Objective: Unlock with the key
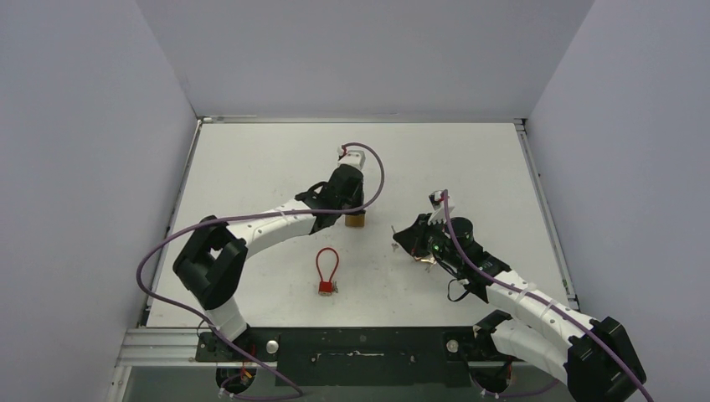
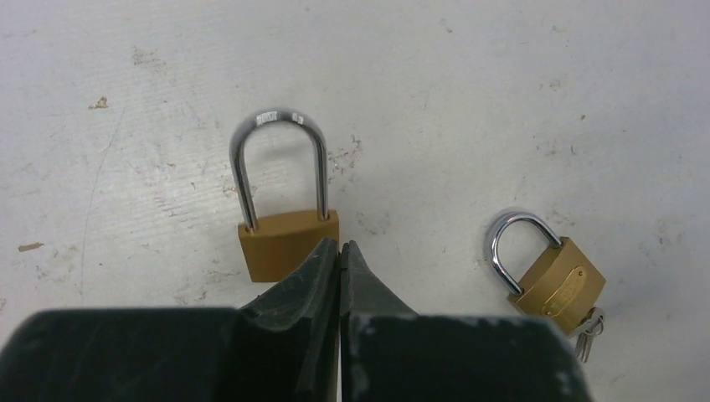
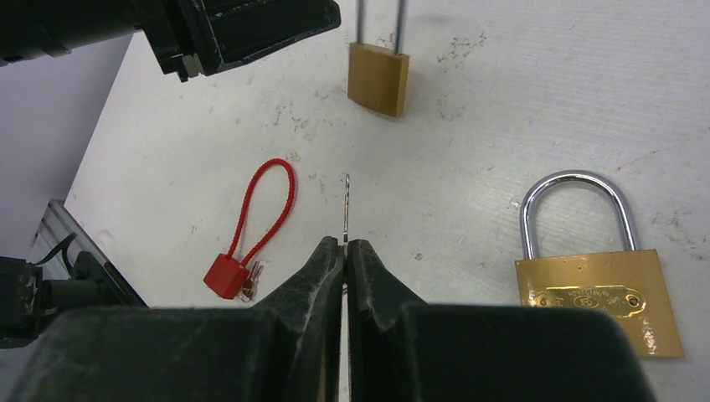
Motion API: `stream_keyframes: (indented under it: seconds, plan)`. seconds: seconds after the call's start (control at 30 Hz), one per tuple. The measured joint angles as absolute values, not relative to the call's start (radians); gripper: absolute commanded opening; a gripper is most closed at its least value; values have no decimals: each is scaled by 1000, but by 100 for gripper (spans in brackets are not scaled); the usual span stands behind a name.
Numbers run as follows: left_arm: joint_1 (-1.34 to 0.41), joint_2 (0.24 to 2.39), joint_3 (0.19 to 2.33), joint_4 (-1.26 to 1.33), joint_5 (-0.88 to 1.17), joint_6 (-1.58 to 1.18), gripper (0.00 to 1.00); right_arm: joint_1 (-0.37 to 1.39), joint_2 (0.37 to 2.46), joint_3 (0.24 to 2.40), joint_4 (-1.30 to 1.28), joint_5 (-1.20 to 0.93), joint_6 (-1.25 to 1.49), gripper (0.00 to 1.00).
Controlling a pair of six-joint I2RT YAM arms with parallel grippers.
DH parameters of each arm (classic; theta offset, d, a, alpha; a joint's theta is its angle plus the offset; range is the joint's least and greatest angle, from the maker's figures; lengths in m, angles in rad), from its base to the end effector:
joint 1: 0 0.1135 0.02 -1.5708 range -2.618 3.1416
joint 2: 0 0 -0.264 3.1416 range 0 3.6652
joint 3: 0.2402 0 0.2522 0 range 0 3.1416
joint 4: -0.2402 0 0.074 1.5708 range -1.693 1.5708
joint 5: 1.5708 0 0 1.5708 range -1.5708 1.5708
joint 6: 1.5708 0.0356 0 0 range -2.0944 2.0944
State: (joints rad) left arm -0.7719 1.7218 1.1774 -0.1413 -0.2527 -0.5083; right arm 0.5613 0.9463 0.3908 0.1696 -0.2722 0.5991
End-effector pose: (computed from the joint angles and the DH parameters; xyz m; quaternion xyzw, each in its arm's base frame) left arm 0.2816 -0.2617 0.2303 0.0643 0.8958 -0.1624 0.4087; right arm 0.1691 0.1176 0.2087 -0.0602 0.8232 0.3974 0.4010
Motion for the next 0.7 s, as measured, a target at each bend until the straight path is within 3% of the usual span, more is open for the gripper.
stream_keyframes:
  seconds: [0.3, 0.43, 0.7]
  plan:
    - [-775, 1688, 1105, -86, -259, -496, 2, 561, 946, 391, 162, -262, 599, 0]
    - [-777, 1688, 1100, -90, -266, -493, 39, 561, 946, 392, 162, -257, 603, 0]
    - [-777, 1827, 1277, -155, -293, -493, 43, 561, 967, 393, 153, -243, 614, 0]
